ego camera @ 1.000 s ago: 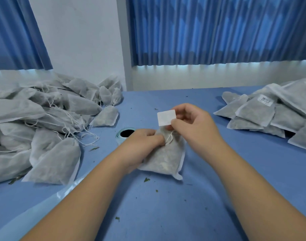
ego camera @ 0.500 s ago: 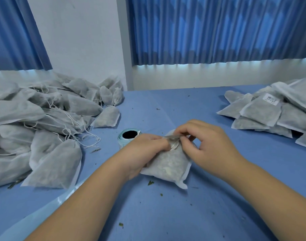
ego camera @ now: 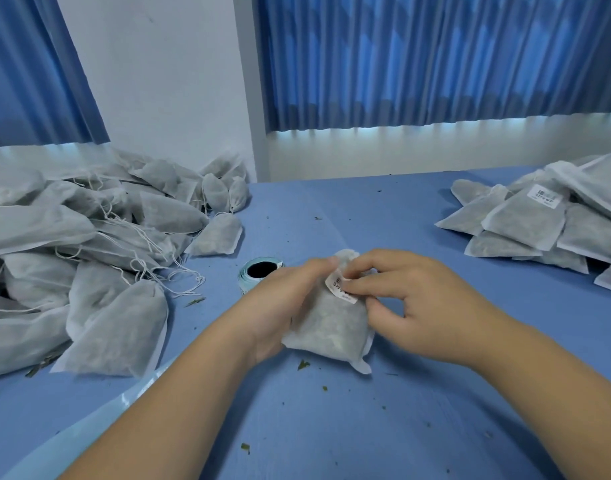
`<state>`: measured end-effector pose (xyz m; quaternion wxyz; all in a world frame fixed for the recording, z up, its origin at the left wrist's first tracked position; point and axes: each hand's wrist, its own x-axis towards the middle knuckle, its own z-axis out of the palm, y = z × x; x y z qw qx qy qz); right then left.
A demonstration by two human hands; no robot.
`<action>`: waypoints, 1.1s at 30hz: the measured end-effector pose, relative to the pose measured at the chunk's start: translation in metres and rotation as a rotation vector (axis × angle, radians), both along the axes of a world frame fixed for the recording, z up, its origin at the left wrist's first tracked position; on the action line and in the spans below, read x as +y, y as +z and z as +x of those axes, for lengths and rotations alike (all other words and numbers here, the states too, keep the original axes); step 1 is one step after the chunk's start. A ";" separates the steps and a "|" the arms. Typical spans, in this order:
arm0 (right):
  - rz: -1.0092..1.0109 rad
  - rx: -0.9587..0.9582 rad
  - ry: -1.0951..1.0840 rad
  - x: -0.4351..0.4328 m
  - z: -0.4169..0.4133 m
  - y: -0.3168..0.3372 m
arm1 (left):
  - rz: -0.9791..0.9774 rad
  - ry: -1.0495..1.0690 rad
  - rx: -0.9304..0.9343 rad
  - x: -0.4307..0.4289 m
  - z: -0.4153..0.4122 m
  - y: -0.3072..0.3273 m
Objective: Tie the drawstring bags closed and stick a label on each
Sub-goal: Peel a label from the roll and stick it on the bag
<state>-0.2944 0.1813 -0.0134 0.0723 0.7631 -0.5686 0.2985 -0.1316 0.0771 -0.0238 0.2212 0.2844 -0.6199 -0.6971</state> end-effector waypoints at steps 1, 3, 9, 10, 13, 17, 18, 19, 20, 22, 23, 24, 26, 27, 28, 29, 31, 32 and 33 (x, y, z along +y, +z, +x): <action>0.000 -0.039 0.008 -0.001 0.001 -0.002 | -0.041 -0.005 -0.001 0.003 -0.001 -0.001; 0.002 -0.198 -0.025 -0.003 0.006 -0.003 | -0.095 0.055 0.001 0.007 -0.003 -0.003; 0.221 -0.855 -0.276 -0.007 0.011 -0.001 | -0.112 0.173 0.119 0.019 -0.006 0.002; 0.332 -1.013 -0.211 -0.006 0.010 0.000 | -0.128 0.187 0.130 0.022 -0.006 0.002; 0.572 -1.328 0.025 -0.002 0.008 0.003 | -0.180 0.233 0.129 0.031 -0.009 0.002; 0.629 -1.471 0.135 -0.001 0.003 0.005 | -0.169 0.241 0.164 0.035 -0.012 0.004; 0.633 -1.488 0.145 -0.001 0.002 0.005 | -0.159 0.229 0.167 0.034 -0.011 0.005; 0.633 -1.501 0.148 -0.001 0.002 0.005 | -0.150 0.206 0.172 0.033 -0.009 0.005; 0.628 -1.512 0.147 -0.001 0.002 0.005 | -0.141 0.171 0.182 0.032 -0.007 0.005; 0.598 -1.527 0.130 -0.001 0.000 0.006 | -0.124 0.112 0.189 0.031 -0.003 0.006; 0.574 -1.532 0.114 -0.001 -0.001 0.007 | -0.116 0.107 0.186 0.031 -0.001 0.007; 0.552 -1.527 0.099 0.000 -0.002 0.007 | -0.105 0.115 0.184 0.032 0.000 0.006; 0.512 -1.482 0.070 0.000 -0.003 0.008 | -0.081 0.162 0.199 0.035 -0.001 0.007; 0.497 -1.450 0.050 0.000 -0.002 0.010 | -0.069 0.200 0.212 0.037 -0.003 0.007; 0.488 -1.416 0.028 0.001 0.000 0.011 | -0.063 0.247 0.223 0.038 -0.004 0.007; 0.487 -1.372 0.006 0.002 0.003 0.013 | -0.063 0.296 0.232 0.039 -0.006 0.007; 0.517 -1.263 -0.011 0.008 0.009 0.014 | -0.082 0.387 0.251 0.039 -0.008 0.008; 0.549 -1.216 0.009 0.012 0.013 0.013 | -0.099 0.418 0.254 0.039 -0.009 0.009; 0.584 -1.185 0.041 0.015 0.017 0.011 | -0.112 0.435 0.253 0.039 -0.011 0.009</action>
